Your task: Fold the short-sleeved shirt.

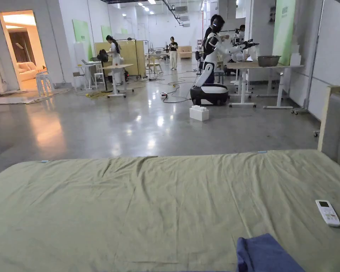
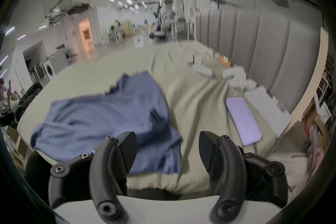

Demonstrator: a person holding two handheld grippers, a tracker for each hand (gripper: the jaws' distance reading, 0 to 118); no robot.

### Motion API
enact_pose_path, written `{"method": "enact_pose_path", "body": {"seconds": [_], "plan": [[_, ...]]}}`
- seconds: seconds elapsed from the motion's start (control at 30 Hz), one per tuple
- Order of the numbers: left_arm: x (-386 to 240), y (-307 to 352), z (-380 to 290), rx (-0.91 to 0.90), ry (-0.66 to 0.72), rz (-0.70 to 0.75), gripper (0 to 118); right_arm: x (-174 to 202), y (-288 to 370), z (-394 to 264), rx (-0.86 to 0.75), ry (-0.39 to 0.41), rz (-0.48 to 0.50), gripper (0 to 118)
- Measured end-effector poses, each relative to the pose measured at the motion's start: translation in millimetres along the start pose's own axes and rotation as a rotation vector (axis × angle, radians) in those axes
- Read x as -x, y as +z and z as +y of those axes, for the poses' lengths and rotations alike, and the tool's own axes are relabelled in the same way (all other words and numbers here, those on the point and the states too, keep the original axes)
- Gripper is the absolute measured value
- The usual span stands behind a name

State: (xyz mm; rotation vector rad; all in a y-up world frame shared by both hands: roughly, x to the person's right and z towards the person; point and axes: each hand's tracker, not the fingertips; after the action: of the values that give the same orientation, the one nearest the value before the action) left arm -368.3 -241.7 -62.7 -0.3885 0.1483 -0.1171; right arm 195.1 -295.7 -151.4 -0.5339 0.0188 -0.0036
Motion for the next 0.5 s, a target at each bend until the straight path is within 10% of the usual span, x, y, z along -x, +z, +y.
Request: {"method": "enact_pose_path", "body": {"seconds": [0.33,0.5], "plan": [[-58.3,85.5,82.0,-0.329,-0.095,0.011,80,70.6,94.1,66.3,-0.323,0.147,0.162,63],[-82.4,93.7,69.4,-0.350,-0.212,0.051,13,97.2,104.8,59.3,-0.385,0.172,0.237,13]]}}
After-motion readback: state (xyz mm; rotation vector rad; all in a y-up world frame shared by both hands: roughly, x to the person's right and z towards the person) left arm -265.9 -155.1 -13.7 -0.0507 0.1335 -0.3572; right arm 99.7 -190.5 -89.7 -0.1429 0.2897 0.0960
